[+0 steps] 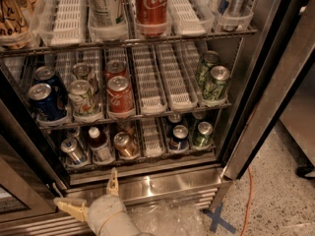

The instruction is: Pick blue plastic bottle from bottom shelf of fridge

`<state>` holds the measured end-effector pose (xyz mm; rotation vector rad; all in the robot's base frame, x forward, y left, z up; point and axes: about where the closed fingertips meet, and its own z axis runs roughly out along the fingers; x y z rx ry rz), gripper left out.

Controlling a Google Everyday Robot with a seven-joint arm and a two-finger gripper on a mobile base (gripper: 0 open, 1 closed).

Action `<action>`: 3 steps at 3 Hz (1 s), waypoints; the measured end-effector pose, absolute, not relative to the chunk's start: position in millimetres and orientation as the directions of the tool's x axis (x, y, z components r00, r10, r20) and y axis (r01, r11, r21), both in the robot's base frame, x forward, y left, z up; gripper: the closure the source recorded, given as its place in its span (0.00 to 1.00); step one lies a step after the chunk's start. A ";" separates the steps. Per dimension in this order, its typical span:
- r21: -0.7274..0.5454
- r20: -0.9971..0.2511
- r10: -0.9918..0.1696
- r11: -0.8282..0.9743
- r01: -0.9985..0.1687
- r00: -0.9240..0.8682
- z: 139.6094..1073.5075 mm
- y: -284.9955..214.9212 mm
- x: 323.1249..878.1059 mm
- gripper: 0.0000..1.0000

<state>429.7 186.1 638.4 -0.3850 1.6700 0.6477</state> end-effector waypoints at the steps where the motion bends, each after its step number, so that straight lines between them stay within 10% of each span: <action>1: 0.254 -0.956 0.118 0.786 -0.564 -0.267 627.5 189.2 440.3 0.00; 3: 0.282 -0.925 0.106 0.836 -0.471 -0.366 602.9 190.2 473.0 0.00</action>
Offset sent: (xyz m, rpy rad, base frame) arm 0.0862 0.0019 -0.0624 -0.0748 0.3100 -0.2029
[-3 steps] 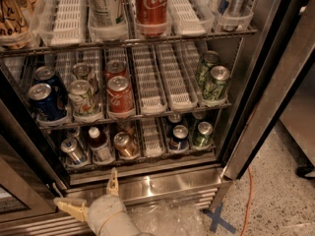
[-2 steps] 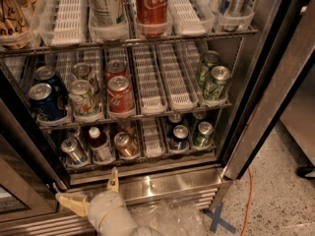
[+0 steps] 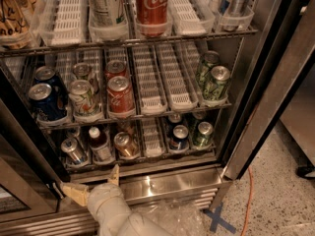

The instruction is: Pick blue plastic bottle from bottom shelf of fridge

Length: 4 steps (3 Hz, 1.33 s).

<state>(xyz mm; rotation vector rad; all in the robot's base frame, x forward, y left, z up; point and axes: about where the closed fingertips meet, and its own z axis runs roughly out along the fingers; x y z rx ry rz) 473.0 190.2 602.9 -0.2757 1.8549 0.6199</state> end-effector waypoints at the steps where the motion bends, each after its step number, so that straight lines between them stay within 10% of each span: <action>1: 0.260 -0.925 0.104 0.875 -0.409 -0.366 600.0 182.3 479.5 0.00; 4: 0.127 -0.955 0.091 0.986 -0.110 -0.282 609.0 154.4 509.3 0.00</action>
Offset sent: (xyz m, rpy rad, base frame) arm 0.0369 -0.0640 -0.0014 -0.2484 -0.0362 -0.5277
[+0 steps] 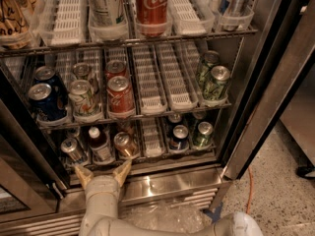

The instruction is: Pick blue plastic bottle from bottom shelf of fridge

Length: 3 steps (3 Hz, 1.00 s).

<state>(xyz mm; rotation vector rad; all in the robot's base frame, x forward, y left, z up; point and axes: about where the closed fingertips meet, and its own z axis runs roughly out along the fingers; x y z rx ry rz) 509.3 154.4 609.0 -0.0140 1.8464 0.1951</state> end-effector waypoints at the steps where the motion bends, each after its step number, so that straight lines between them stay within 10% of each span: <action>1: 0.137 -0.961 0.111 0.987 -0.088 -0.255 608.4 166.0 531.4 0.00; 3: 0.140 -0.963 0.117 0.987 -0.081 -0.241 613.3 169.9 544.9 0.00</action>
Offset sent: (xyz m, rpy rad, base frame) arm 0.0354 0.0025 -0.0127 -0.0018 -0.0054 -0.1167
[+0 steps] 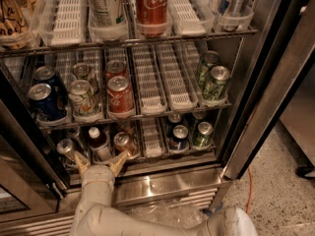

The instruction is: Pick blue plastic bottle from bottom shelf of fridge

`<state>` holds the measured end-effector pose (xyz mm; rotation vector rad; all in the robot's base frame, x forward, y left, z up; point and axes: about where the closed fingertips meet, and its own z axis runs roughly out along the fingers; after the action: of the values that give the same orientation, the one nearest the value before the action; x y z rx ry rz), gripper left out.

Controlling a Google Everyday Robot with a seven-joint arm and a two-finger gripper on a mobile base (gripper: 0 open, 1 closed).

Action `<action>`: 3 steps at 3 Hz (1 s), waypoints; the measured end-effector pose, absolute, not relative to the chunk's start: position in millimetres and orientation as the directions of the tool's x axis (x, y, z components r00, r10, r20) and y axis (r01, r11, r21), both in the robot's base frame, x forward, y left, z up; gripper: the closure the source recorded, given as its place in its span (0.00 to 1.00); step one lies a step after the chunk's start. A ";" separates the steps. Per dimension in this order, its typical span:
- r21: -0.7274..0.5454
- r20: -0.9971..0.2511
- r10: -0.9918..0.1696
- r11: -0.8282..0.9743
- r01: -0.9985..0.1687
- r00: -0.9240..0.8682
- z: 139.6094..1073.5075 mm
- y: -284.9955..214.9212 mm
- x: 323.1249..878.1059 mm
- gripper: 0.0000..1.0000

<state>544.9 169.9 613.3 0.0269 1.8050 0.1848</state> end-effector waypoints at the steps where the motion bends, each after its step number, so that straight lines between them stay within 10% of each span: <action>1: 0.140 -0.963 0.117 0.987 -0.081 -0.241 613.3 169.9 544.9 0.19; 3: 0.134 -0.965 0.112 0.988 -0.074 -0.238 614.5 173.7 557.4 0.26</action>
Offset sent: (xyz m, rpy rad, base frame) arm 0.0000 0.0000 0.0000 0.0000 0.0000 0.0000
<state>557.4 173.7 614.5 0.0283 1.8030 0.1739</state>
